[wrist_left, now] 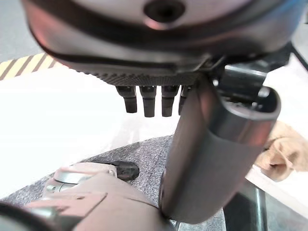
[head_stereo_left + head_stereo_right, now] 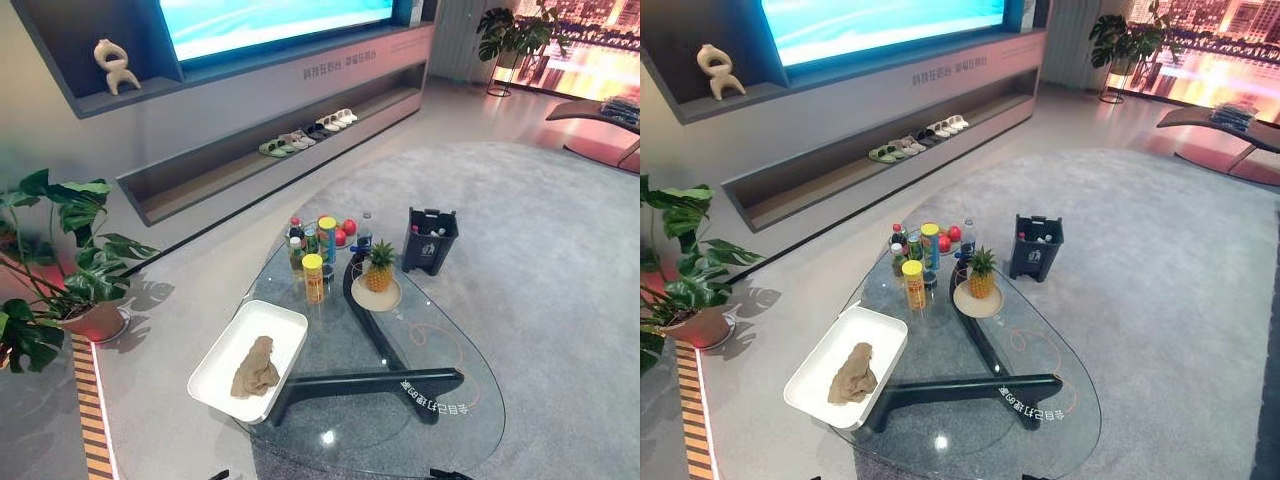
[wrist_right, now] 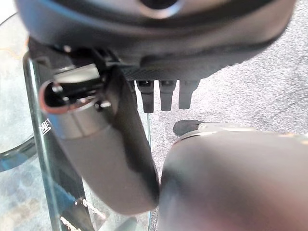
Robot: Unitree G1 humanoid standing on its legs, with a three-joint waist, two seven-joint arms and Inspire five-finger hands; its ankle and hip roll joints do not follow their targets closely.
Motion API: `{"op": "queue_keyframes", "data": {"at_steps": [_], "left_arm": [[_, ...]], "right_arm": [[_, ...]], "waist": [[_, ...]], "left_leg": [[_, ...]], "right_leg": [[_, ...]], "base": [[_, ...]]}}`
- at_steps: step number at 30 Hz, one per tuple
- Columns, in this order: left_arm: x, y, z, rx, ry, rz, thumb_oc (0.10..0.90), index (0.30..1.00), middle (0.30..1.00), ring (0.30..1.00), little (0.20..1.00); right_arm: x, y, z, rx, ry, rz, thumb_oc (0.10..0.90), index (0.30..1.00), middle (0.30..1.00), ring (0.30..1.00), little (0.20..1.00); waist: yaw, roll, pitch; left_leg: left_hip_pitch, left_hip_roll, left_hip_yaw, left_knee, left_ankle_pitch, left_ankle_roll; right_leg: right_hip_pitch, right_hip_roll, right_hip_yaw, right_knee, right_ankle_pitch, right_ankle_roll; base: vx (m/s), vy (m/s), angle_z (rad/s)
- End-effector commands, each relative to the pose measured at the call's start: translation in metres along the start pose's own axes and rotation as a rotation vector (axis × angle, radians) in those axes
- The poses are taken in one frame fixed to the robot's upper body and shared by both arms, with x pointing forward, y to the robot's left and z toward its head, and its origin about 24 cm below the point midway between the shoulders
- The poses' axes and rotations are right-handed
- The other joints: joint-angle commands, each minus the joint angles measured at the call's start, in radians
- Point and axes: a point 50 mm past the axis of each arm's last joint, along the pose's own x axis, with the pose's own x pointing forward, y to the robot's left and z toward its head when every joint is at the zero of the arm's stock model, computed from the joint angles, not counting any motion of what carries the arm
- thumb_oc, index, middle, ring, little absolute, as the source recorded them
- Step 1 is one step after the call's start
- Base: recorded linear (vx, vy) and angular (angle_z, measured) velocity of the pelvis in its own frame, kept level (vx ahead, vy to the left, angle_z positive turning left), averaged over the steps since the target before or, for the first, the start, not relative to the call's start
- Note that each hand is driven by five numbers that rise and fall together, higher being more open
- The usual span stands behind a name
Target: Wipe the table with a cloth and put it in the basket.
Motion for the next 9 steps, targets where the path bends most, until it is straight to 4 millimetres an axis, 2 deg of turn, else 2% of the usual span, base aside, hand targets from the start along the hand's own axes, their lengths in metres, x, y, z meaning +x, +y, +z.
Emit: {"op": "queue_keyframes", "data": {"at_steps": [1, 9], "left_arm": [[0.0019, -0.0079, 0.0139, -0.016, -0.017, -0.022, 0.8, 0.9, 0.9, 0.9, 0.9], [0.0025, -0.0064, 0.0163, -0.022, -0.02, -0.022, 0.8, 0.9, 0.9, 0.9, 0.9]], "right_arm": [[0.0008, 0.0045, -0.0086, -0.054, 0.055, -0.004, 0.8, 0.9, 0.9, 0.9, 0.9], [0.001, 0.0057, -0.0078, -0.075, 0.046, -0.004, 0.8, 0.9, 0.9, 0.9, 0.9]], "waist": [[-0.008, -0.036, 0.034], [-0.007, -0.041, 0.028]], "left_leg": [[-0.004, -0.062, -0.052, 0.032, -0.065, 0.016], [0.0, -0.058, -0.044, 0.027, -0.065, 0.018]], "right_leg": [[-0.012, 0.012, -0.04, -0.034, 0.056, 0.022], [-0.008, 0.011, -0.036, -0.036, 0.057, 0.022]], "base": [[0.01, 0.004, -0.04], [0.0, 0.0, 0.0]]}}
